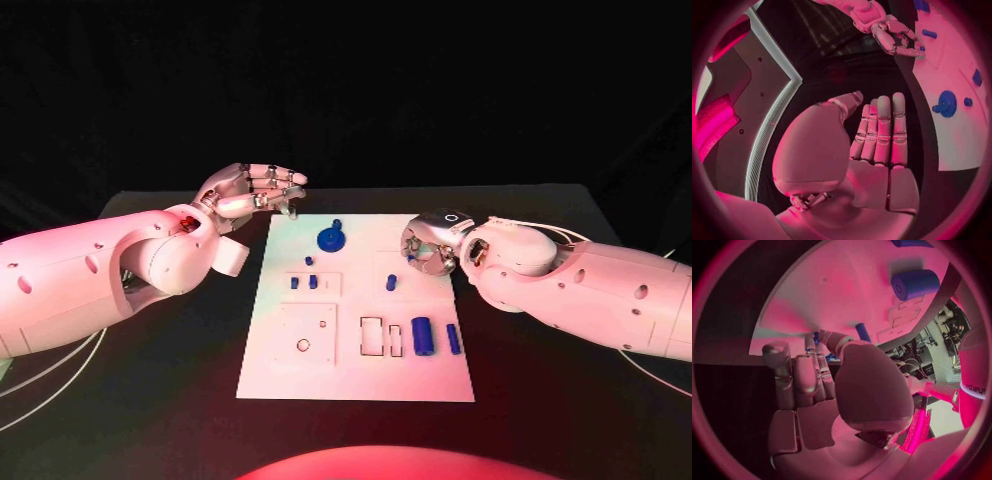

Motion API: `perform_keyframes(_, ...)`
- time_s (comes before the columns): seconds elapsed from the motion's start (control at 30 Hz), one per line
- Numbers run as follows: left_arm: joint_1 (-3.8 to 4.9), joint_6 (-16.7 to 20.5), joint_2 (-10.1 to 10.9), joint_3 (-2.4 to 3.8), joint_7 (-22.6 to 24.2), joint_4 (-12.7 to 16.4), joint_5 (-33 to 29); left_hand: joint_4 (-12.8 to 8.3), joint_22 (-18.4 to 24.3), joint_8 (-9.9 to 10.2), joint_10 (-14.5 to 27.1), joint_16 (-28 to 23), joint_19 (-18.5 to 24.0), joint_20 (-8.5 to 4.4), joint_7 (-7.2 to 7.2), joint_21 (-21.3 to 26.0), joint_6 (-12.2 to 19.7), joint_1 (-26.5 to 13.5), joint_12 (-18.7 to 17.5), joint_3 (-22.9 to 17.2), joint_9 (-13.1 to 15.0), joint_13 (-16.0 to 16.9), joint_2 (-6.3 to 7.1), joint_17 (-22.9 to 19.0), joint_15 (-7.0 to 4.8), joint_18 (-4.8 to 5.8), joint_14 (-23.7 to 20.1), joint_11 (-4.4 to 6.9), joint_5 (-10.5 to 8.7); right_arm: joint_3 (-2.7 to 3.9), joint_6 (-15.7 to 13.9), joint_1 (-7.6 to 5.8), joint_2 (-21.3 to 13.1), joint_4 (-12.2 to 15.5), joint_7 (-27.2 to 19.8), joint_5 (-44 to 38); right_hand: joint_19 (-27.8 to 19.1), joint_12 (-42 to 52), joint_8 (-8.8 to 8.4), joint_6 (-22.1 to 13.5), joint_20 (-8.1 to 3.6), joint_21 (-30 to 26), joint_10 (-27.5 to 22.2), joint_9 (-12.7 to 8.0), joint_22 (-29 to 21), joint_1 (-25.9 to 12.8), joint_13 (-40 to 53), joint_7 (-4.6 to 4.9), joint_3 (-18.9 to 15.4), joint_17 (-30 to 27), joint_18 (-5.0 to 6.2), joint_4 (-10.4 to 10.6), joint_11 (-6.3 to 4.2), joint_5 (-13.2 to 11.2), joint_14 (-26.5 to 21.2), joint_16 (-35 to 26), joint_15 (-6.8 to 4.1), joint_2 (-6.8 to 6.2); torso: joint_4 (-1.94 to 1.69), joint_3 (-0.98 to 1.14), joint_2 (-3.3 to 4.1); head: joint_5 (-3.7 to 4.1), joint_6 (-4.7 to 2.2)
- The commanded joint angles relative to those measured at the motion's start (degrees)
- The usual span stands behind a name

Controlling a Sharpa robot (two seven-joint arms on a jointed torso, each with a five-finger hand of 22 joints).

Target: Assemble the parts on the task board

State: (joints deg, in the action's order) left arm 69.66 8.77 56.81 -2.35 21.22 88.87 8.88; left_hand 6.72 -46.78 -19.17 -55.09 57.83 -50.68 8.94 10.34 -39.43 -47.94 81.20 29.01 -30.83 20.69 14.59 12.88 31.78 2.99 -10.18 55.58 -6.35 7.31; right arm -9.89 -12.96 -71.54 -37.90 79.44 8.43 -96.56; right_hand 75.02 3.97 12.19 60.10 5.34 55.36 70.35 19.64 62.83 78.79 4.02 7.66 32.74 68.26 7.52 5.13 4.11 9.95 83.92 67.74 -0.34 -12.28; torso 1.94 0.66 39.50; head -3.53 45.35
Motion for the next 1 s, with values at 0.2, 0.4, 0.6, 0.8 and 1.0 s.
perform_keyframes(0.2,0.02,-0.1,0.0,0.06,0.3,-0.1,-0.9,-0.1,0.1,-0.1,-0.1,-0.2,-0.3,-0.06,0.42,0.3,0.0,0.5,-0.3,0.2,-0.1,-0.1,-0.11,-0.1,0.16,-0.30,0.0,-0.49,0.05,-0.41,2.3,0.65,0.0,0.3,-0.1,-0.1,0.7,0.3,0.34,0.5,-0.17,0.9,0.7,0.2,0.7,-0.1,0.1,-0.01,0.3,0.5,-0.60,-0.3,-0.10,-0.3,3.0,1.0,-0.39,0.44,0.00,0.00,0.02,-0.11,0.20)
perform_keyframes(0.4,0.03,-0.1,0.1,0.06,0.1,-0.1,-0.9,-0.1,0.1,-0.1,-0.1,-0.2,-0.3,-0.06,0.42,0.3,0.0,0.5,-0.3,0.2,-0.1,-0.1,-0.11,-0.1,0.16,-0.30,0.0,-0.49,0.05,-0.42,1.9,0.67,0.3,0.4,1.3,-1.4,0.9,0.0,0.86,0.9,-0.44,2.0,1.5,1.0,1.9,1.8,0.1,0.03,2.2,0.7,-0.71,-2.2,-0.23,-0.7,2.9,2.0,-0.58,1.74,-0.03,-0.01,0.06,-0.11,0.27)
perform_keyframes(0.6,0.03,0.0,0.2,0.06,0.1,0.0,-0.9,-0.1,0.1,-0.1,0.0,-0.3,-0.4,-0.06,0.45,0.3,0.0,0.6,-0.3,0.2,-0.1,-0.1,-0.13,-0.1,0.18,-0.30,0.1,-0.52,0.05,-0.43,0.6,0.70,0.4,0.3,3.0,-3.3,1.2,0.1,1.46,1.6,-0.84,4.1,3.3,1.8,4.0,2.7,0.3,-0.16,4.8,0.7,-0.97,-4.5,-0.54,-0.7,2.7,2.9,-0.90,2.73,-0.03,-0.02,0.03,-0.10,0.44)
perform_keyframes(0.8,0.03,0.4,0.3,0.06,0.2,0.1,-0.9,-0.3,0.2,0.1,0.1,-0.4,-0.6,-0.05,0.62,0.4,0.4,0.8,-0.5,0.3,-0.3,-0.3,-0.14,-0.1,0.25,-0.29,0.2,-0.66,0.07,-0.43,-1.8,0.71,0.1,0.4,3.6,-3.8,1.3,0.0,1.61,1.8,-0.90,4.7,3.7,2.0,4.6,2.3,0.3,-0.24,5.2,0.7,-1.05,-4.8,-0.64,-1.0,2.7,3.2,-0.96,2.77,-0.01,-0.03,-0.04,-0.06,0.59)
perform_keyframes(1.0,0.03,0.6,0.2,0.06,0.2,-0.1,-0.9,-0.4,0.3,0.5,0.2,-0.6,-0.8,-0.02,0.89,0.5,1.1,1.0,-0.6,0.4,-0.5,-0.5,-0.18,-0.2,0.36,-0.27,0.3,-0.84,0.08,-0.41,-4.2,0.71,-0.7,1.2,3.2,-2.8,1.3,0.0,1.66,1.8,-0.90,4.9,3.7,2.1,4.8,2.1,0.3,-0.25,5.3,0.8,-1.09,-4.8,-0.65,-1.1,2.7,3.3,-0.96,2.72,-0.11,-0.01,-0.11,-0.23,0.59)
